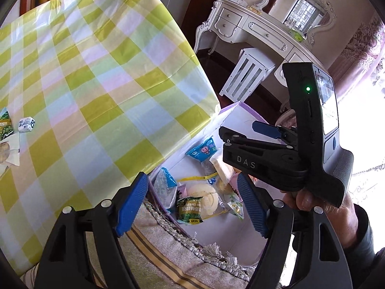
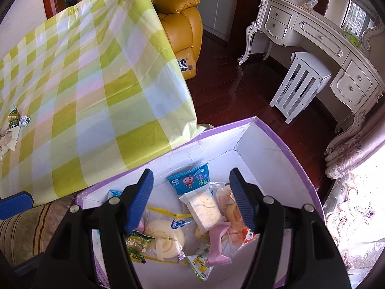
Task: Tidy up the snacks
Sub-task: 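Return both tools to the remaining snacks on the table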
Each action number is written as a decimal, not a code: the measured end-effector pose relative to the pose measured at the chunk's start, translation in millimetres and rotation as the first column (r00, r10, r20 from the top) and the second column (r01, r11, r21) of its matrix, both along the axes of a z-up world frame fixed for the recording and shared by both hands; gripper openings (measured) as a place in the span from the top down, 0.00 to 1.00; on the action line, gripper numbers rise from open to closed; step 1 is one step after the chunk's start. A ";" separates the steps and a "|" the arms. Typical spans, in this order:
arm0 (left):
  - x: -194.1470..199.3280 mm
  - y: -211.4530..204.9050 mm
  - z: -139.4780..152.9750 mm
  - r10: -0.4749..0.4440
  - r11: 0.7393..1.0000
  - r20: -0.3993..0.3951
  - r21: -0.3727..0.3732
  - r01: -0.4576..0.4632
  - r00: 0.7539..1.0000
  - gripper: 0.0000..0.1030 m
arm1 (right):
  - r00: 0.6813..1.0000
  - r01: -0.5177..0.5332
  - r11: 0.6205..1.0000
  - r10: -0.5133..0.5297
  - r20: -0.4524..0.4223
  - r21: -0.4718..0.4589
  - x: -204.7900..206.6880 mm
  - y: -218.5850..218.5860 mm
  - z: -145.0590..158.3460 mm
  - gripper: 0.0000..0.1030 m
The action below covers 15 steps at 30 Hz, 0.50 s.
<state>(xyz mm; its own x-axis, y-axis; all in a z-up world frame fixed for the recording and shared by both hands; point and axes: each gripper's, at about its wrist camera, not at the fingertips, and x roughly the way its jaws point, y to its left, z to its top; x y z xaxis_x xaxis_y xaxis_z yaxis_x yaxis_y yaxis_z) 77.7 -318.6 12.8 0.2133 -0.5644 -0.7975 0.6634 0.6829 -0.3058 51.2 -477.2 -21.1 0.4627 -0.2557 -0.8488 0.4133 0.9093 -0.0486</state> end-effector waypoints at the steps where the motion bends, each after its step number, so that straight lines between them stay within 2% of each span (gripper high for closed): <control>1: 1.6 3.7 1.3 0.010 1.000 0.011 0.003 -0.010 1.000 0.28 | 1.000 -0.007 1.000 0.007 0.002 -0.001 1.6 3.2 2.0 0.36; 8: 22.3 43.0 9.5 0.133 0.991 0.078 0.011 -0.134 0.988 0.28 | 0.997 -0.069 0.998 0.069 0.023 0.008 16.0 31.7 15.0 0.36; 15: 45.4 88.9 9.6 0.247 0.969 0.070 0.000 -0.247 0.967 0.28 | 0.992 -0.121 0.993 0.121 0.030 -0.001 31.7 60.1 24.6 0.34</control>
